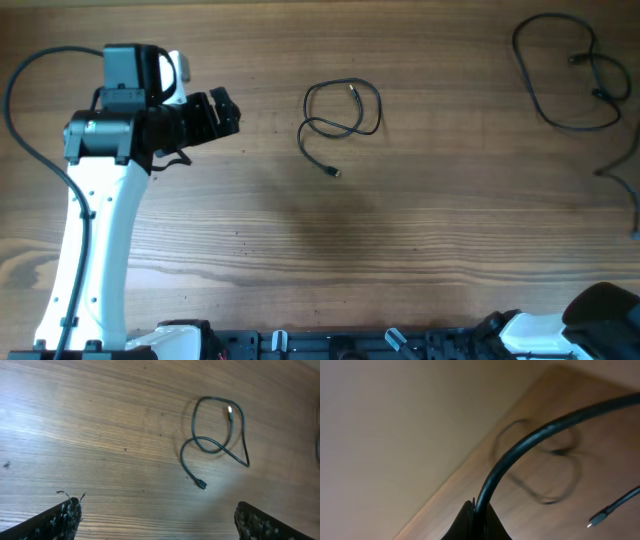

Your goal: Untangle cables

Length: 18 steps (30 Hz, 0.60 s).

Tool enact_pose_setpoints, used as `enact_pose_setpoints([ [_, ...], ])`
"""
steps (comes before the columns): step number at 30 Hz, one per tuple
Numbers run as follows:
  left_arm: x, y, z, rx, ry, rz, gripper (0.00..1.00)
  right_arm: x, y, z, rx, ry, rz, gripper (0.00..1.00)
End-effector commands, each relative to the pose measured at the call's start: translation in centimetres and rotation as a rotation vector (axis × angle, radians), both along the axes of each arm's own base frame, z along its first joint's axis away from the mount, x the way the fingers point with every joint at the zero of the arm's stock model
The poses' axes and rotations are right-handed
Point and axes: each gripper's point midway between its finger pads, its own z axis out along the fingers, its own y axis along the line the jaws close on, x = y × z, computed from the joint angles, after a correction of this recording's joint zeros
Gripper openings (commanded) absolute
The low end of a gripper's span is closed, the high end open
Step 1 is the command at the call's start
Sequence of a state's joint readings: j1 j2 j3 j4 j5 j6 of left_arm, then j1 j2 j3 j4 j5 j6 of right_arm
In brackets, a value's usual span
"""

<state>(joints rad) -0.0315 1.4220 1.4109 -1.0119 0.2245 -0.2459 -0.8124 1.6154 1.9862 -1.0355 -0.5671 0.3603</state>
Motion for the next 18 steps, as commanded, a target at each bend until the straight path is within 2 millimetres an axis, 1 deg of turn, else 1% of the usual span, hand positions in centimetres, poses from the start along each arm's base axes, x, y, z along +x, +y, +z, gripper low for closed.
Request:
enact_pose_setpoints([
  [1,-0.4,-1.7,0.4,-0.015,-0.011,-0.043,1.00,0.5,-4.9,-4.2,-0.047,0.133,-0.136,0.04],
  [2,-0.5,-2.1,0.4,-0.015,-0.011,-0.054,1.00,1.3,-6.0,-5.7,-0.039,0.153,-0.142,0.04],
  [4,-0.7,-2.9,0.4,-0.014,-0.010,-0.078,1.00,2.7,-7.8,-7.9,-0.035,0.168,-0.153,0.04],
  [6,-0.8,-3.4,0.4,-0.014,-0.011,-0.092,1.00,3.9,-9.2,-9.6,-0.016,0.167,-0.169,0.04],
  [7,-0.9,-3.6,0.4,-0.014,-0.010,-0.099,1.00,4.9,-10.3,-10.9,0.004,0.163,-0.190,0.05],
  [8,-0.9,-3.7,0.4,-0.014,-0.011,-0.101,1.00,5.3,-10.7,-11.5,0.013,0.159,-0.196,0.05],
  [9,-0.9,-3.9,0.4,-0.015,-0.011,-0.105,1.00,5.9,-11.3,-12.7,0.040,0.159,-0.211,0.09],
  [10,-0.9,-4.1,0.4,-0.015,-0.012,-0.111,1.00,6.3,-11.5,-13.6,0.067,0.159,-0.210,0.30],
  [11,-1.0,-4.2,0.4,-0.015,-0.012,-0.115,1.00,6.8,-11.3,-14.2,0.093,0.156,-0.192,0.68],
  [12,-1.0,-4.4,0.4,-0.015,-0.011,-0.120,1.00,6.9,-11.0,-14.5,0.120,0.154,-0.184,0.93],
  [13,-1.1,-4.5,0.4,-0.015,-0.010,-0.123,1.00,7.0,-10.6,-14.7,0.141,0.156,-0.175,0.99],
  [15,-1.1,-4.5,0.4,-0.015,-0.010,-0.123,1.00,7.5,-9.2,-13.6,0.156,0.119,-0.116,1.00],
  [17,-1.1,-4.5,0.4,-0.015,-0.010,-0.123,1.00,8.0,-7.5,-11.7,0.165,0.072,-0.053,0.99],
  [18,-1.1,-4.5,0.4,-0.015,-0.010,-0.122,1.00,8.2,-6.2,-10.6,0.156,0.050,-0.009,1.00],
])
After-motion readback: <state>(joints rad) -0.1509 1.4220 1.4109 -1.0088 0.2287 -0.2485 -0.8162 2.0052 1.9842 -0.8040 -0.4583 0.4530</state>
